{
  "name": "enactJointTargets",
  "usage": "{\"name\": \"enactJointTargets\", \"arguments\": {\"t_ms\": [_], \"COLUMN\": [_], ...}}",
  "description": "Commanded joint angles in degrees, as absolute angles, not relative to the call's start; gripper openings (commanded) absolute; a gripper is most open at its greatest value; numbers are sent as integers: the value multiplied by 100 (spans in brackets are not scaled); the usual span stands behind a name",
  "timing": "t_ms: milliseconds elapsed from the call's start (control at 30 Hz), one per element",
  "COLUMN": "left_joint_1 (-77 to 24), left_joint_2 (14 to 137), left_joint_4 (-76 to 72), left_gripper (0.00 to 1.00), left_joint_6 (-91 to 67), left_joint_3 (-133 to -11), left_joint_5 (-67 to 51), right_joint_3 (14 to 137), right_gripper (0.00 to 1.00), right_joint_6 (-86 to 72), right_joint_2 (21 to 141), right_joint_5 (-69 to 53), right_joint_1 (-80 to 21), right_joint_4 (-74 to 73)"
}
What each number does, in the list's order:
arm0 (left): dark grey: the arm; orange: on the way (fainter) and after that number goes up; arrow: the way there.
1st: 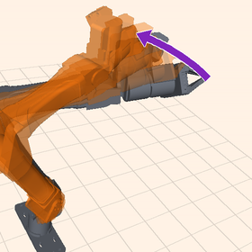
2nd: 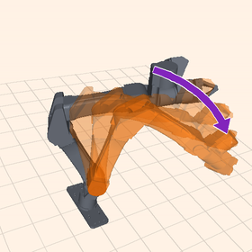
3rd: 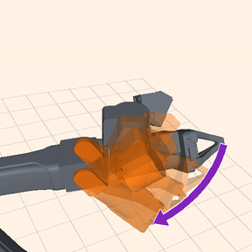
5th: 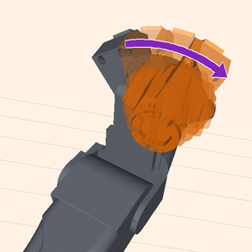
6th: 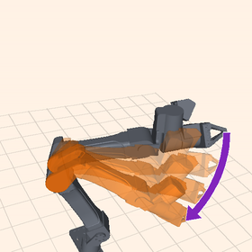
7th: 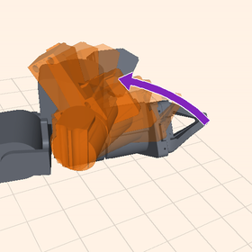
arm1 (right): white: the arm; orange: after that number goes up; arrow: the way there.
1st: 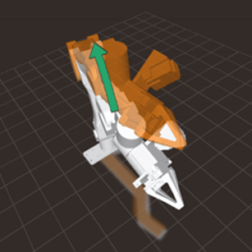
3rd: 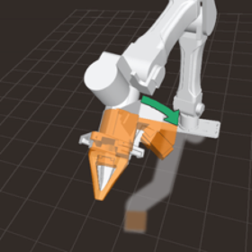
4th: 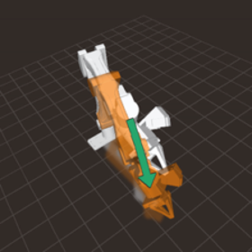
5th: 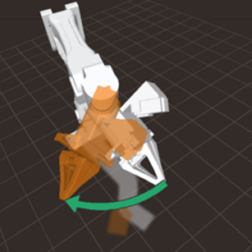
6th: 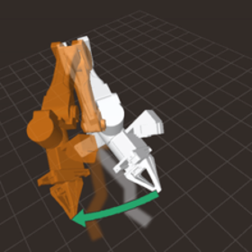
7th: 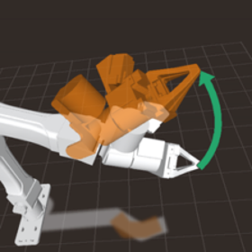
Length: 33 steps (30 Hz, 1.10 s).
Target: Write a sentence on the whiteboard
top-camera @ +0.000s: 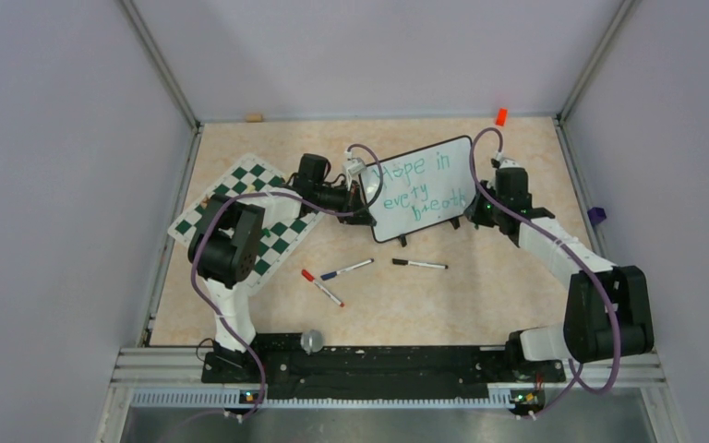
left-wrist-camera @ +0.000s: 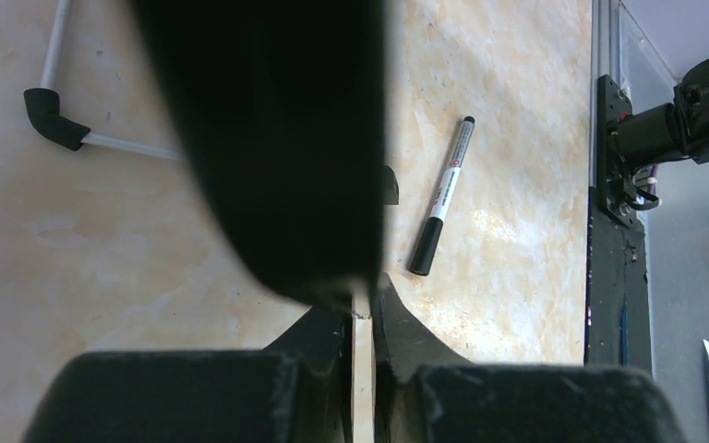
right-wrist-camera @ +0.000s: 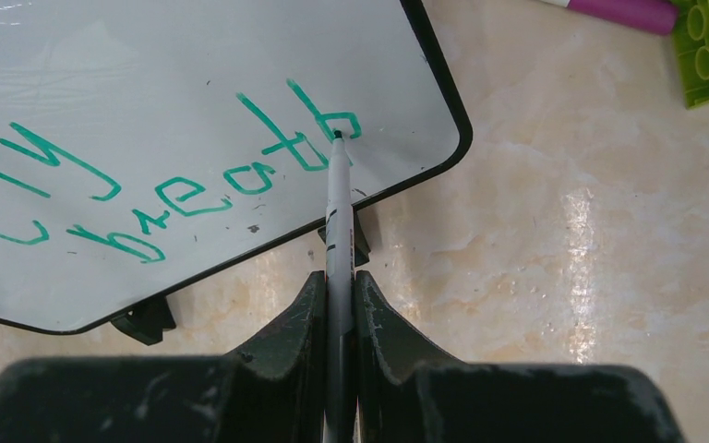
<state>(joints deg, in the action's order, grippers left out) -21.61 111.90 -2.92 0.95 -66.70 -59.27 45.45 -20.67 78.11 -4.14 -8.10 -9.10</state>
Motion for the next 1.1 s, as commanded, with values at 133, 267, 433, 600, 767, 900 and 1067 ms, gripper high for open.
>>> {"name": "enactJointTargets", "arguments": {"t_ms": [133,267,433,600,767,900,1067], "left_joint_1": [-2253,-2258,-2259,-2259,-2259,-2251,-2258], "left_joint_2": [11101,11102,11104,11101,11103,11108,11112], "left_joint_4": [-75,-79,-79,-74,-79,-78,-73], "left_gripper": [0,0,0,0,0,0,0], "left_joint_6": [318,317,321,319,317,317,318], "left_joint_3": [-6644,-6645,-6641,-6641,-6642,-6642,-6644], "left_joint_5": [-5839,-5844,-5847,-5852,-5851,-5849,-5845], "right_joint_3": [4830,4863,4915,4874,4860,4820,4707], "right_gripper": [0,0,0,0,0,0,0], "right_joint_6": [-2092,-2091,-2072,-2051,-2033,-2039,-2029], "right_joint_2": [7762,7793,7835,7785,7819,7851,7831], "right_joint_5": [-271,-274,-449,-483,-502,-457,-432], "right_joint_1": [-756,-747,-747,-745,-747,-742,-740], "right_joint_4": [-675,-673,-670,-686,-683,-688,-687]}}
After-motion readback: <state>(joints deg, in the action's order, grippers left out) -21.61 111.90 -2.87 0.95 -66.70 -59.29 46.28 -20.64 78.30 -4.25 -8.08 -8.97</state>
